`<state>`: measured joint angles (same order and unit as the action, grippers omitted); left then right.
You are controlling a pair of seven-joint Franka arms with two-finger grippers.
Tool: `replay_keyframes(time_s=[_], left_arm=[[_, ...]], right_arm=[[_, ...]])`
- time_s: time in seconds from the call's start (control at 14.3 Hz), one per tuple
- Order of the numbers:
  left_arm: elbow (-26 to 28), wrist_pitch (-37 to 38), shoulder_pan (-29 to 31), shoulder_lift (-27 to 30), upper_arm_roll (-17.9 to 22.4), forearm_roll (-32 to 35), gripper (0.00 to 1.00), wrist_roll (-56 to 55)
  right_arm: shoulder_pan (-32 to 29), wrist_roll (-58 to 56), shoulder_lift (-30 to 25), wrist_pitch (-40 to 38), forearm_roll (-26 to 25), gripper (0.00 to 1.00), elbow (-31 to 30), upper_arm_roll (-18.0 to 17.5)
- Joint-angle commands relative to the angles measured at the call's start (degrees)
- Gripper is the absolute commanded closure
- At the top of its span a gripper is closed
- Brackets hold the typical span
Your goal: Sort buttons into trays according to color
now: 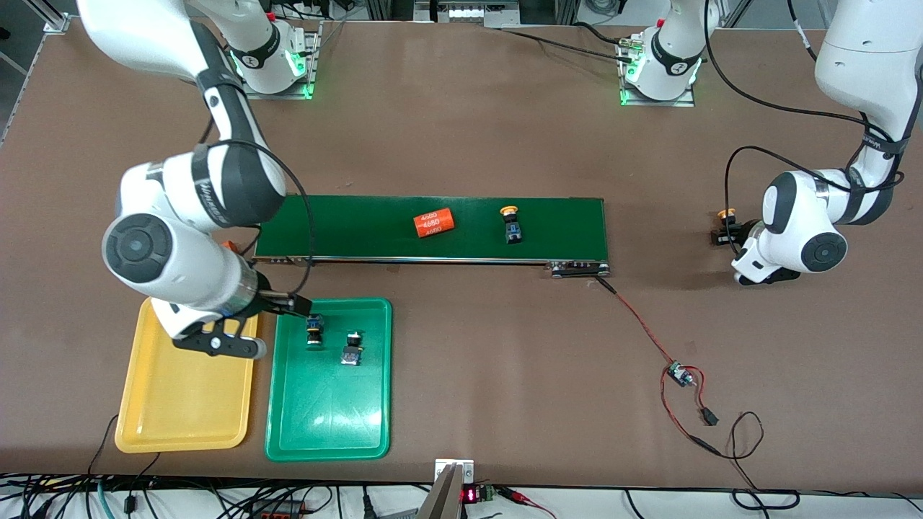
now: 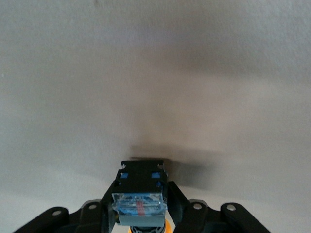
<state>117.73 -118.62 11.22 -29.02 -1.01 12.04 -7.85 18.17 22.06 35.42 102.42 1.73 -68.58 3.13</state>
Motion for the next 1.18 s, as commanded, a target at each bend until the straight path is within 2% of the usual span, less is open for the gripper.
replay_keyframes(time_s=[0.0,0.07,0.21,0.42,0.63,0.77,0.98,1.11], left_arm=[[-2.31,7.49,-0.67,4.14,-2.31,-2.36,0.79,0.65],[-5.64,12.22,-0.67,4.41,-3.55,-3.24,0.80,0.64],[-11.36,18.84,-1.81,4.24,-6.19,-7.53,0.80,-0.05],[-13.41,18.95,-2.34,3.97,-10.84,-17.97,0.80,-1.55],[-13.41,18.77,-5.32,3.27,-11.82,-27.40,0.80,-4.01],[-13.32,15.20,-7.08,1.96,-13.66,-31.35,0.80,-4.36],[-12.62,5.45,-10.67,-0.24,-16.57,-31.99,0.80,-4.36],[-12.44,3.04,-12.88,-1.29,-16.75,-31.99,0.79,-4.36]], right_arm=[[0.72,-1.06,-9.99,5.67,-2.86,0.00,-16.11,-0.41],[0.98,-1.06,-11.67,6.20,-2.96,0.00,-19.19,-0.41],[1.51,-1.49,-12.65,5.42,-2.70,0.00,-21.33,-0.84],[6.68,-0.54,-12.66,2.61,-0.60,0.00,-21.24,-1.28],[13.36,3.23,-11.17,2.87,0.82,0.00,-21.85,-1.28],[16.44,7.18,-10.72,3.04,0.82,0.00,-22.03,-1.28],[18.48,10.63,-9.85,3.22,0.82,0.00,-21.68,-1.28],[18.39,10.63,-9.49,3.31,0.73,0.00,-21.59,-1.28]])
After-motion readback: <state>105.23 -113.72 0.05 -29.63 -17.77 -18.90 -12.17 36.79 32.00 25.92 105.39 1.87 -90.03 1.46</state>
